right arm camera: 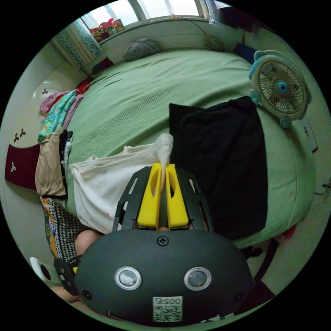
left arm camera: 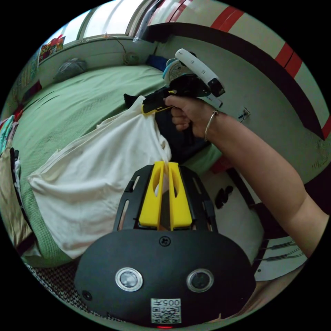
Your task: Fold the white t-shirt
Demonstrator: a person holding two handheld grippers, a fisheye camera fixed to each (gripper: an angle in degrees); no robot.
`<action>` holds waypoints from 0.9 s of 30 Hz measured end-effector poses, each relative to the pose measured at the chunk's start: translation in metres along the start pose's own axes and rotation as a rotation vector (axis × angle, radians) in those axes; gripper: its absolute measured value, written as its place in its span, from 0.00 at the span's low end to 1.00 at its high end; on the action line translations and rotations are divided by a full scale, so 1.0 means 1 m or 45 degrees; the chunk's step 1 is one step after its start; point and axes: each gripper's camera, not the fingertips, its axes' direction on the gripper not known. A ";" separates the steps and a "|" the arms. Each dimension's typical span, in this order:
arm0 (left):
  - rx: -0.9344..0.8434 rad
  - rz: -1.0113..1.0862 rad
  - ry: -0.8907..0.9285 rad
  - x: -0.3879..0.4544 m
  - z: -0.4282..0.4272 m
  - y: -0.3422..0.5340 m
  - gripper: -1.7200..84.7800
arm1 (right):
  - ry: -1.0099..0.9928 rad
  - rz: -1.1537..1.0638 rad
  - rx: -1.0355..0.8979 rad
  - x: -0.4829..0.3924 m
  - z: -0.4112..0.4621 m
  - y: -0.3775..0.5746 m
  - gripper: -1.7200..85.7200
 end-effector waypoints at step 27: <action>0.039 -0.096 0.069 -0.089 -0.141 0.066 0.05 | 0.372 -0.218 0.040 -0.181 0.020 0.051 0.01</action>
